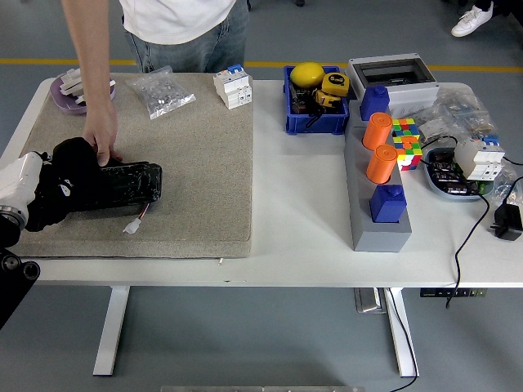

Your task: Pick the rag up,wipe the panel,place it on the desk

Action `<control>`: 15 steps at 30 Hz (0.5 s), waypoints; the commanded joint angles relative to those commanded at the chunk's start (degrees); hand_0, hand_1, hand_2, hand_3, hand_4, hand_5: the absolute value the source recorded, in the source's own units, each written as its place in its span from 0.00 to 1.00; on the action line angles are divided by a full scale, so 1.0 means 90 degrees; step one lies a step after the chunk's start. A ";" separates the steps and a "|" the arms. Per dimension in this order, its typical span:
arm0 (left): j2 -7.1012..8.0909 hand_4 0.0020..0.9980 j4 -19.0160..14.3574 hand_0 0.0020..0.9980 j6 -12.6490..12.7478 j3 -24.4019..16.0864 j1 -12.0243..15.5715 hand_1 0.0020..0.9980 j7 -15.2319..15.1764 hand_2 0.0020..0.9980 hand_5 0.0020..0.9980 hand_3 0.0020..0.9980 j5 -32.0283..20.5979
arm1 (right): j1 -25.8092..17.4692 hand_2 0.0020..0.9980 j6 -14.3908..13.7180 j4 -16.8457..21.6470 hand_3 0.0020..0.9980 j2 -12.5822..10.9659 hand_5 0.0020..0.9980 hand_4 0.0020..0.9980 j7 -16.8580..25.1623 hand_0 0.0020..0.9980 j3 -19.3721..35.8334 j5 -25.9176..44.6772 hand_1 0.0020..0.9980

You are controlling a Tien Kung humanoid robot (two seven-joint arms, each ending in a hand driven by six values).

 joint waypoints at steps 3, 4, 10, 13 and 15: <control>-0.0036 0.35 -0.0124 0.21 -0.0007 0.0212 -0.0062 0.15 0.0033 0.53 0.00 0.53 -0.0037 | 0.0001 0.73 0.0001 0.0002 0.75 0.0002 0.58 1.00 0.0000 0.74 0.0002 0.0003 0.65; -0.0045 0.35 -0.0152 0.21 -0.0004 0.0259 -0.0076 0.15 0.0038 0.53 0.00 0.53 -0.0045 | 0.0002 0.73 0.0002 0.0002 0.75 0.0002 0.58 1.00 0.0000 0.74 0.0002 0.0005 0.65; -0.0143 0.35 -0.0250 0.21 -0.0019 0.0707 -0.0264 0.15 0.0101 0.53 0.00 0.53 -0.0146 | 0.0014 0.73 0.0005 0.0002 0.75 -0.0006 0.58 1.00 -0.0002 0.74 -0.0006 0.0013 0.65; -0.0223 0.35 -0.0263 0.21 -0.0035 0.0908 -0.0369 0.15 0.0129 0.53 0.00 0.53 -0.0201 | 0.0017 0.73 0.0008 0.0006 0.75 -0.0015 0.58 1.00 -0.0004 0.74 -0.0016 0.0011 0.65; -0.0258 0.35 -0.0298 0.21 -0.0043 0.1012 -0.0421 0.15 0.0150 0.53 0.00 0.53 -0.0212 | 0.0017 0.73 0.0012 0.0010 0.75 -0.0020 0.59 1.00 -0.0006 0.74 -0.0036 0.0017 0.65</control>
